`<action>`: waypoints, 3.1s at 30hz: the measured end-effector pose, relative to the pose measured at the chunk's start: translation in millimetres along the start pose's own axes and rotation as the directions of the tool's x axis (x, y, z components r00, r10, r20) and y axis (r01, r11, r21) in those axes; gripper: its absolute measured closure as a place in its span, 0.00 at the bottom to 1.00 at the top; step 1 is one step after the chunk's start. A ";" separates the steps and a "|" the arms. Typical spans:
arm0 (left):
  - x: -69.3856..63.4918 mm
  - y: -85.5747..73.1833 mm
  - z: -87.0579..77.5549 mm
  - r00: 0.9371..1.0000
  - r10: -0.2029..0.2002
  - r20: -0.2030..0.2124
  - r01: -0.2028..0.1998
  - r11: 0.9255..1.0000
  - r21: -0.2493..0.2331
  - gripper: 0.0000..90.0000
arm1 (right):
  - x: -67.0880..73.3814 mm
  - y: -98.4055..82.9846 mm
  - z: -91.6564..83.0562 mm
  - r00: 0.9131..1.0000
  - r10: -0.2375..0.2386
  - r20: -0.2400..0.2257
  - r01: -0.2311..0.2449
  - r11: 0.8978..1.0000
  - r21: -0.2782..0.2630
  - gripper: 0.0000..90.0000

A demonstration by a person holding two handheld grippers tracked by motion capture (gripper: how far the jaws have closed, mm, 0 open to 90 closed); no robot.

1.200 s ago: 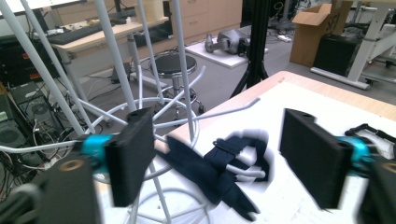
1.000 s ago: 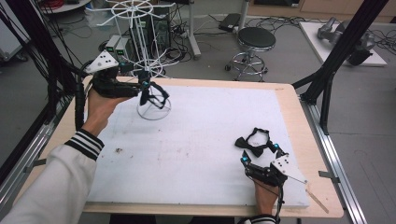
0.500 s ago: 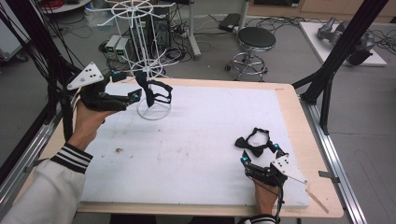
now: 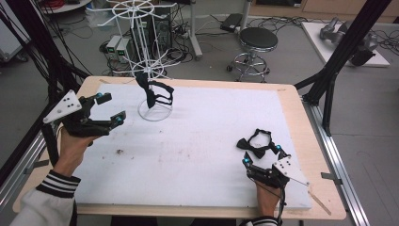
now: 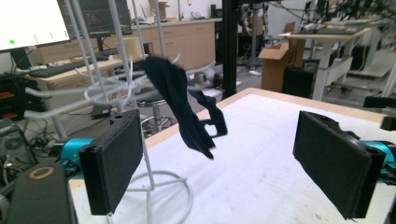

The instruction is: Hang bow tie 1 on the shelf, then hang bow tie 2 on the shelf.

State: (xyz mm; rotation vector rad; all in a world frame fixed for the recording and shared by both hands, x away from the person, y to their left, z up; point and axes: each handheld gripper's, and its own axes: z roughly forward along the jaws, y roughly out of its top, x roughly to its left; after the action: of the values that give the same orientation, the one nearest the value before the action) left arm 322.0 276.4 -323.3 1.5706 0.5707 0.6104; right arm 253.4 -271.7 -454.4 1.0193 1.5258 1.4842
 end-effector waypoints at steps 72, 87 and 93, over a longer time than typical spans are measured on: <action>-16.9 -72.2 -18.1 0.997 -0.013 0.079 0.014 1.000 -0.002 0.17 | -39.7 61.2 10.9 0.983 -0.061 -0.175 0.100 0.969 0.224 0.04; -19.0 -75.1 -13.1 0.995 -0.013 0.103 0.013 1.000 0.008 0.17 | -55.1 73.2 32.8 0.949 -0.052 -0.311 0.191 0.879 0.436 0.04; -19.4 -75.3 -12.1 0.994 -0.012 0.110 0.011 1.000 0.011 0.17 | -60.7 72.9 38.9 0.936 -0.054 -0.347 0.232 0.838 0.494 0.05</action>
State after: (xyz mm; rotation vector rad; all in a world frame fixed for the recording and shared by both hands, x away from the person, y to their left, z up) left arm 299.1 278.4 -398.6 1.5984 0.5004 0.5093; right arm 315.4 -312.0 -383.4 0.9589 2.2847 1.1784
